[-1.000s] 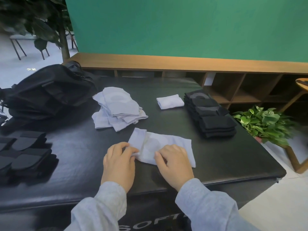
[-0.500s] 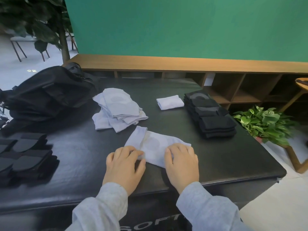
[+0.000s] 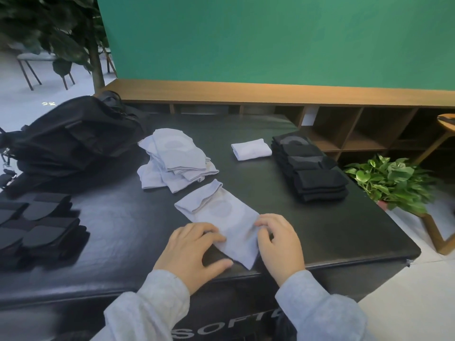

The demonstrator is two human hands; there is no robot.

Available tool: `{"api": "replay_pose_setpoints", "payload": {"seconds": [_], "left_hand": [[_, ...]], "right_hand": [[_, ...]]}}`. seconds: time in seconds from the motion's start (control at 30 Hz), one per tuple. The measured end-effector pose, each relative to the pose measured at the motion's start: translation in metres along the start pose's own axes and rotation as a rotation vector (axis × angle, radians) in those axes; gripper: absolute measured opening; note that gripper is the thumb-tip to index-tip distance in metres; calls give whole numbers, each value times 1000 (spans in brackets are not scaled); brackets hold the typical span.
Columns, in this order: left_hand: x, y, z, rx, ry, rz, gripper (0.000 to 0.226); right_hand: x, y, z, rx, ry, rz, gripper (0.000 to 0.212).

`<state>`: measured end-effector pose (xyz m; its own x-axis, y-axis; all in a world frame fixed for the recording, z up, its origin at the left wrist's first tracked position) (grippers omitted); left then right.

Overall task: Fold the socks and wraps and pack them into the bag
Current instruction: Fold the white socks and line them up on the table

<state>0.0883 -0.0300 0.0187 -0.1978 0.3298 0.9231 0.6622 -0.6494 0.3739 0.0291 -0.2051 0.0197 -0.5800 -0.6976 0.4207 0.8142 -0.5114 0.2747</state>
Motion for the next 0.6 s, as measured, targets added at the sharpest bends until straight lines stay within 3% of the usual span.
{"api": "replay_pose_setpoints", "payload": {"seconds": [0.13, 0.6], "left_hand": [[-2, 0, -3, -24, -10, 86, 61], [-10, -9, 3, 45, 34, 225, 74]], "right_hand": [[2, -4, 5, 44, 89, 64, 34], [-9, -12, 8, 142, -64, 425, 50]]}}
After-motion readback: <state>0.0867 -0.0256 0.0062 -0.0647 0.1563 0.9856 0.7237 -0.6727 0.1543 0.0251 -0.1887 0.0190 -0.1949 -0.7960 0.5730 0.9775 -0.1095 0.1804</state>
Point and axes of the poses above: each hand's wrist, its own y-axis towards the middle knuckle, its own x-axis out of the back of the hand, z = x × y, the point moved 8 cm from there along y, towards the middle knuckle, and after that the axes turned 15 degrees about y, right-handed, at the moved point
